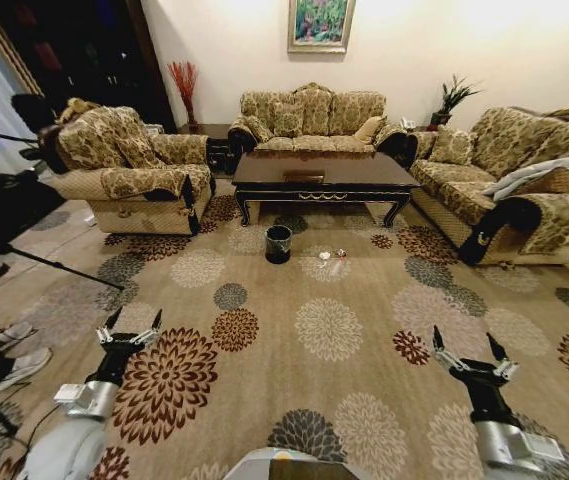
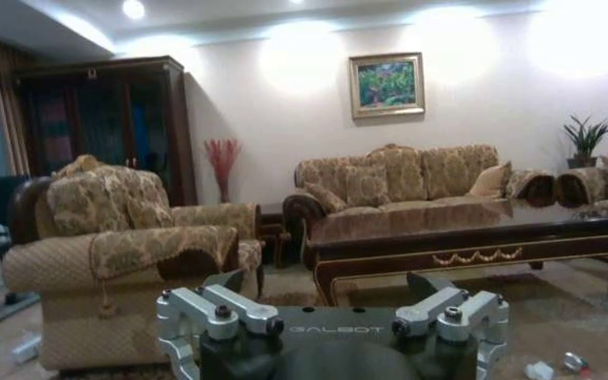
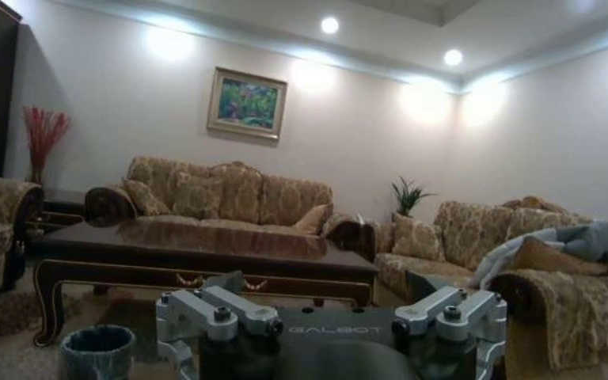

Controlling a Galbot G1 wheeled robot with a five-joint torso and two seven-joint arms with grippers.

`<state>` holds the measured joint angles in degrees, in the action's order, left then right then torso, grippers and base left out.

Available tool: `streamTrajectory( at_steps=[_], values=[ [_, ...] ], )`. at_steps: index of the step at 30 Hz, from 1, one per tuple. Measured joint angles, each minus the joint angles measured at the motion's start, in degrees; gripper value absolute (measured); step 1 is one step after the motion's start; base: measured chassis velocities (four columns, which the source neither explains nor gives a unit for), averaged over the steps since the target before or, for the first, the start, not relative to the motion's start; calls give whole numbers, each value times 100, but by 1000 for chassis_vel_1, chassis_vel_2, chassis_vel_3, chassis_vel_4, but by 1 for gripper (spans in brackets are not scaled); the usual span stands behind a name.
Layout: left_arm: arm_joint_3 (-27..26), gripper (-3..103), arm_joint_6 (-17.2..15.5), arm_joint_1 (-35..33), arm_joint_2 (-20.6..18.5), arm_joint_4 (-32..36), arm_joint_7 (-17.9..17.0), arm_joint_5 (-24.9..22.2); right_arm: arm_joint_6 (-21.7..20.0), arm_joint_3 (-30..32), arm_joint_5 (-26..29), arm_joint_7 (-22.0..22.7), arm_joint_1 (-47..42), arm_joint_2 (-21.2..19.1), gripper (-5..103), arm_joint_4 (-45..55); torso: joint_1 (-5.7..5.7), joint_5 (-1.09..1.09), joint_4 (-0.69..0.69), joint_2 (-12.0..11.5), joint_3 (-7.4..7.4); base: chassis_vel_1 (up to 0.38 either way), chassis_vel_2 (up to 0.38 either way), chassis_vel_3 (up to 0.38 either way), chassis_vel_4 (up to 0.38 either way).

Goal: Move to the front of the table and pick up the trash from the floor, then place it into the trash bin.

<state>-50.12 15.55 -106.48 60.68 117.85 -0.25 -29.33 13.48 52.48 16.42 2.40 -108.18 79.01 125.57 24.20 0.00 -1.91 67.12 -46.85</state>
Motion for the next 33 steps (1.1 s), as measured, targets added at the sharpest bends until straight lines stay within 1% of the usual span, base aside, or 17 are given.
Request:
streamTrajectory(
  at_steps=[6,8,9,10,11,12,13,14,16,20,22,25,27,28,30,31,33],
  values=[
    [-45,100,-74,-136,-24,58,101,-188,-69,-15,52,47,54,-3,100,-8,0,0,0,0,0,0,0,0,0],
    [-82,100,-136,-183,-32,105,190,-419,-89,-3,108,69,76,-26,100,-1,0,0,0,0,0,0,0,0,0],
    [-82,100,-136,-183,-32,105,190,-419,-89,-3,108,69,76,-26,100,-1,0,0,0,0,0,0,0,0,0],
    [-97,100,-220,-210,-34,163,218,-612,-114,0,145,87,96,-37,100,1,0,0,0,0,0,0,0,0,0],
    [-107,100,-346,-234,-33,234,169,-733,-136,0,161,103,112,-42,100,6,-2,0,0,-5,4,0,0,0,0],
    [-108,100,-413,-241,-33,270,93,-747,-146,0,163,108,120,-42,100,8,-6,0,-1,-14,9,0,0,0,0],
    [-108,100,-486,-241,-31,309,-46,-722,-155,-1,164,113,124,-42,100,14,-15,1,0,-35,21,0,0,0,0],
    [-108,100,-486,-241,-31,309,-46,-722,-155,-1,164,113,124,-42,100,14,-15,1,0,-35,21,0,0,0,0],
    [-93,100,-537,-215,-15,350,-214,-641,-164,-1,168,118,121,-40,100,33,-47,0,0,-103,58,0,0,0,0],
    [-85,100,-502,-185,4,359,-209,-551,-163,-1,168,119,96,-25,100,50,-87,0,-1,-193,106,0,0,0,0],
    [-68,100,-453,-129,53,297,-158,-409,-148,-13,145,119,70,4,100,55,-135,-1,0,-297,161,0,0,0,0],
    [-62,100,-449,-128,83,284,-139,-375,-131,-21,125,116,50,22,100,56,-161,0,0,-355,193,0,0,0,0],
    [-41,100,-449,-151,116,286,-117,-336,-97,-41,68,110,12,40,100,56,-202,0,0,-448,246,0,0,0,0],
    [-41,100,-449,-151,116,286,-117,-336,-97,-41,68,110,12,40,100,56,-202,0,0,-448,246,0,0,0,0],
    [-5,100,-447,-157,150,287,-114,-228,-71,-66,20,108,1,50,100,56,-248,0,0,-548,299,0,0,0,0],
    [-5,100,-447,-157,150,287,-114,-228,-71,-66,20,108,1,50,100,56,-248,0,0,-548,299,0,0,0,0],
    [3,100,-447,-165,151,288,-117,-158,-59,-78,14,107,7,52,100,48,-288,0,0,-640,350,0,0,0,0]
  ],
)
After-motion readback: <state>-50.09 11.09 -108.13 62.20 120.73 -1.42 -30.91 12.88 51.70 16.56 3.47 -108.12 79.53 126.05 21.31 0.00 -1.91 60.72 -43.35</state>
